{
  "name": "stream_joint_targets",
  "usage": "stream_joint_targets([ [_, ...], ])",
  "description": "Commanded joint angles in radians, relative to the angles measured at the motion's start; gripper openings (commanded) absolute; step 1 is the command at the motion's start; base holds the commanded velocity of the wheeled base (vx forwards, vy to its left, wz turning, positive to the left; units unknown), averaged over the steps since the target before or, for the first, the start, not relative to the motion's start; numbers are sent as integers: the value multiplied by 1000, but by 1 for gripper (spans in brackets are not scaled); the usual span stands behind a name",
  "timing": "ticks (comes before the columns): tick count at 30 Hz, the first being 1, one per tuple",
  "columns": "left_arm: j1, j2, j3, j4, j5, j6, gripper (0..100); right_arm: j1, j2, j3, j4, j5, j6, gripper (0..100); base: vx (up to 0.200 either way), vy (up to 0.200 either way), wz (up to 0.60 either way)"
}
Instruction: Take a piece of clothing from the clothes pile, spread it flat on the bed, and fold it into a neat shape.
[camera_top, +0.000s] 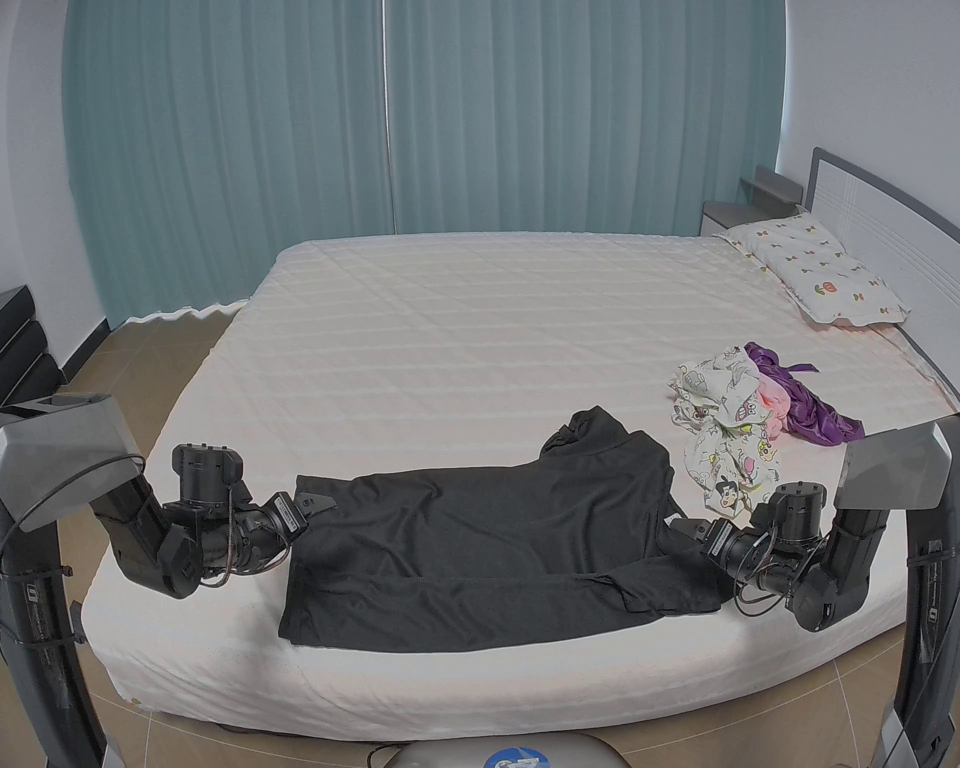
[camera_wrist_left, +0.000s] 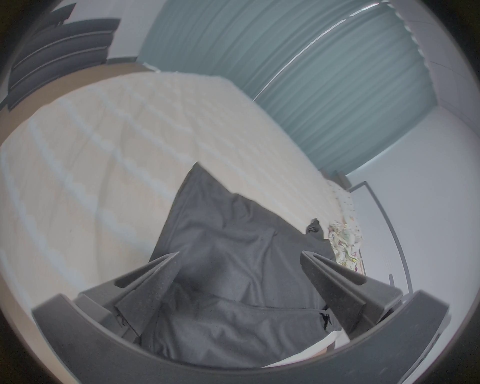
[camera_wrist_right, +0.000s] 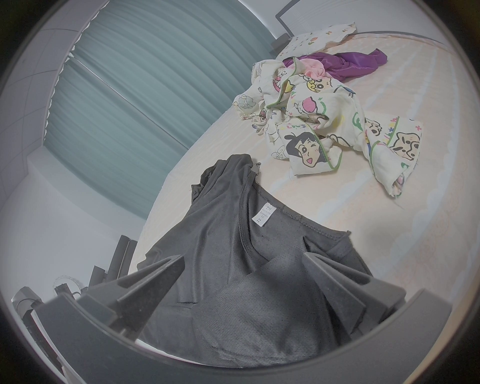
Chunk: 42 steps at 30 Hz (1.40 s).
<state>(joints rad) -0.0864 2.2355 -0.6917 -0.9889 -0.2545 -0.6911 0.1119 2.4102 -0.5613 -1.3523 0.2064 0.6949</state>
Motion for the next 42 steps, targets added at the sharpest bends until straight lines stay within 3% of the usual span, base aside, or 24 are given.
stream_joint_targets([
  [1, -21, 108, 132, -191, 0, 73, 100, 2, -3, 3, -2, 1, 0, 100, 0, 0, 0],
  [12, -24, 142, 135, -220, 9, 110, 100, 3, 0, 11, -11, 1, 0, 100, 0, 0, 0],
  [42, -32, 190, 80, -220, 50, 96, 100, 8, -3, 11, -5, 1, 0, 100, 0, 0, 0],
])
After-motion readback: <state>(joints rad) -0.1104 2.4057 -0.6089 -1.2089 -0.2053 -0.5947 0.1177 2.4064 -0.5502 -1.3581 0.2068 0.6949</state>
